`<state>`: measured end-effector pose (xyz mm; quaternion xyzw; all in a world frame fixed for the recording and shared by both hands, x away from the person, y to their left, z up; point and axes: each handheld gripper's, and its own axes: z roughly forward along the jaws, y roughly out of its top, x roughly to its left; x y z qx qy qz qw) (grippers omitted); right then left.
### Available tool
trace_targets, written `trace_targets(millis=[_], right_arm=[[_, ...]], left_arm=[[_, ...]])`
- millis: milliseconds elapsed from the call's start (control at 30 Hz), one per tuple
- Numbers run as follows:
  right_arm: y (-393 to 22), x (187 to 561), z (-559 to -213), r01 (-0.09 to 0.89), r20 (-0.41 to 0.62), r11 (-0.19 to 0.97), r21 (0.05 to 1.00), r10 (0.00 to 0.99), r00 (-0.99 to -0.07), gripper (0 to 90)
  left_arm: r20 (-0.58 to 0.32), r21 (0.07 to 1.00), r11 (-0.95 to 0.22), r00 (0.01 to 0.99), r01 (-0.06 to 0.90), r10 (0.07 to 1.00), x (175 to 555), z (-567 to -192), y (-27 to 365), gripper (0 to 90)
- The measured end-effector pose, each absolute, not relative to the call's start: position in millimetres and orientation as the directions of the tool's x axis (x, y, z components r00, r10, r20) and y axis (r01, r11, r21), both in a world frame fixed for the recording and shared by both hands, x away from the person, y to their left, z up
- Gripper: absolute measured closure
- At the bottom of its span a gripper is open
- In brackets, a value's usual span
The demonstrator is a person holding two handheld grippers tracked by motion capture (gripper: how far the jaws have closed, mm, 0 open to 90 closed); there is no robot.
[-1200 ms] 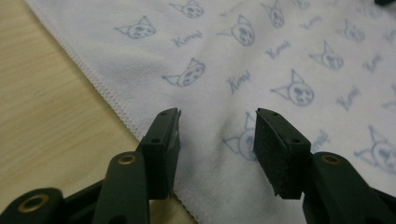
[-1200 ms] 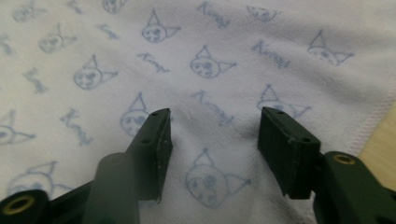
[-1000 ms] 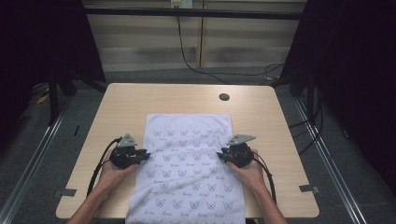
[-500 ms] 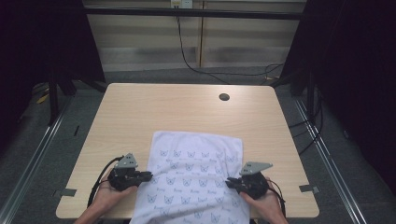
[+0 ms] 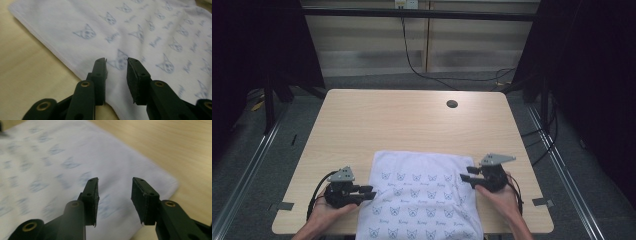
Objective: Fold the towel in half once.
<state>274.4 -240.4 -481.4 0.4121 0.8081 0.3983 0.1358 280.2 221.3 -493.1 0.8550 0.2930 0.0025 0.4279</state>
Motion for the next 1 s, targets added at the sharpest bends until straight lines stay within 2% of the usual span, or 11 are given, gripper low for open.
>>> trace_targets(millis=[100,167,267,400,500,600,667,733,867,967,1000], right_arm=[[-245,311,-494,0.591,0.079,0.333,0.735,0.824,-0.562,50.9],[-246,317,-502,0.622,0.094,0.319,0.715,0.838,-0.538,46.6],[-244,318,-505,0.608,0.061,0.347,0.715,0.834,-0.548,47.6],[-237,313,-504,0.587,0.046,0.380,0.715,0.812,-0.582,70.4],[-236,313,-505,0.585,0.074,0.375,0.719,0.796,-0.601,81.7],[-237,313,-505,0.590,0.087,0.366,0.720,0.795,-0.600,83.7],[-236,313,-505,0.587,0.085,0.370,0.720,0.793,-0.604,84.1],[-236,312,-505,0.591,0.092,0.361,0.721,0.796,-0.598,84.2],[-236,311,-506,0.589,0.101,0.353,0.727,0.793,-0.601,84.3],[-235,310,-505,0.589,0.104,0.358,0.725,0.788,-0.607,84.8],[-234,309,-505,0.590,0.108,0.358,0.724,0.785,-0.610,84.9]], left_arm=[[-0.245,0.732,-0.437,0.801,0.522,0.546,307,-494,219,64.0],[-0.256,0.746,-0.402,0.787,0.530,0.562,319,-492,218,61.9],[-0.229,0.755,-0.399,0.779,0.521,0.584,335,-488,211,59.7],[-0.206,0.768,-0.383,0.765,0.513,0.611,354,-489,199,55.1],[-0.190,0.753,-0.399,0.754,0.523,0.628,362,-495,191,51.6],[-0.183,0.740,-0.410,0.746,0.533,0.640,364,-499,188,48.5],[-0.111,0.730,-0.470,0.765,0.496,0.635,362,-499,186,47.6],[-0.135,0.724,-0.450,0.747,0.523,0.651,364,-502,190,47.7],[-0.116,0.738,-0.456,0.759,0.498,0.640,360,-504,193,49.9],[-0.060,0.729,-0.513,0.790,0.452,0.610,354,-503,188,56.3],[-0.077,0.726,-0.514,0.797,0.457,0.599,352,-503,188,61.5]])
